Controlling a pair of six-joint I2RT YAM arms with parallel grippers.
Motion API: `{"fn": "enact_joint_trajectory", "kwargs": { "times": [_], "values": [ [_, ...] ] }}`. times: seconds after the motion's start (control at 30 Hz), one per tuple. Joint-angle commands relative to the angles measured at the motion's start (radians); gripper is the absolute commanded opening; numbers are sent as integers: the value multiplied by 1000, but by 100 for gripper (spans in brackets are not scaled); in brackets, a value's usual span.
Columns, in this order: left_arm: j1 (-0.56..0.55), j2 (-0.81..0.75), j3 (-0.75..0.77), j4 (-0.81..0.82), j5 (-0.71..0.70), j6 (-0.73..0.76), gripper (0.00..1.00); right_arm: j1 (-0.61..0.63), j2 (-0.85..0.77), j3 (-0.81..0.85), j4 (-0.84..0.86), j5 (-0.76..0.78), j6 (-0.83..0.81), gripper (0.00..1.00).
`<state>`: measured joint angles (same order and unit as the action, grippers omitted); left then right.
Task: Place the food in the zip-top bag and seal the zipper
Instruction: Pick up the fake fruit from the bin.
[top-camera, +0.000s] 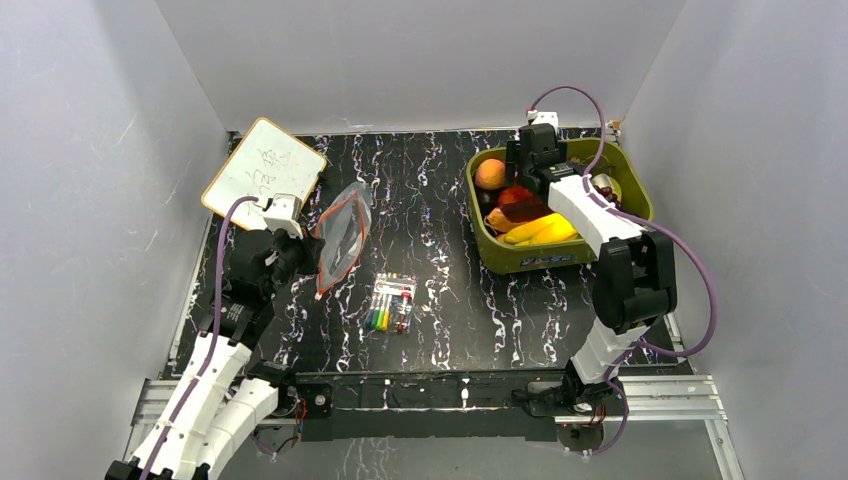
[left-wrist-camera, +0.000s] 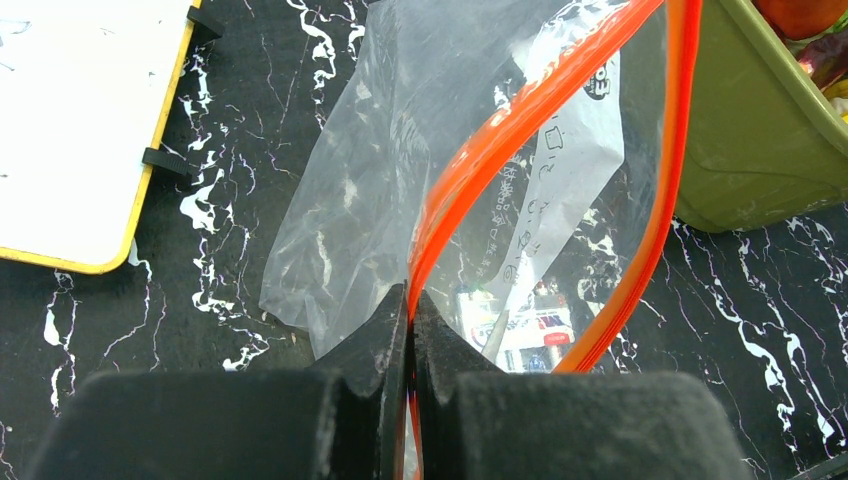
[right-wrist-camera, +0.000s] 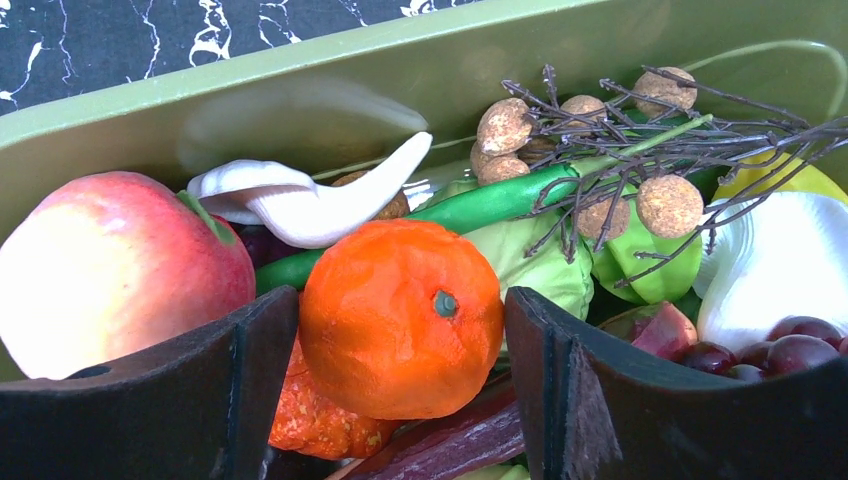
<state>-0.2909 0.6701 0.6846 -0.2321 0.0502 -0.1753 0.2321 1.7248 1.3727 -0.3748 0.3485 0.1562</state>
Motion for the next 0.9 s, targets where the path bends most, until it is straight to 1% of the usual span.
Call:
{"fn": "enact_joint_trajectory", "kwargs": {
  "times": [0.0,0.17,0.4,0.67,0.87],
  "values": [
    [-4,-13,-7,19,7,12,0,-10,-4,-13,46,17,-7,71],
    [-4,-15,-8,17,2,12,0,-10,-16,-23,39,56,-15,69],
    [-5,-14,-13,20,-5,13,0,-9,-51,-18,16,65,-23,55],
    [-4,-14,-14,20,-1,12,0,-9,-170,-73,-25,36,-11,50],
    [-4,-4,-16,23,-21,2,0,10,-246,-65,-79,22,10,47]
  ]
}}
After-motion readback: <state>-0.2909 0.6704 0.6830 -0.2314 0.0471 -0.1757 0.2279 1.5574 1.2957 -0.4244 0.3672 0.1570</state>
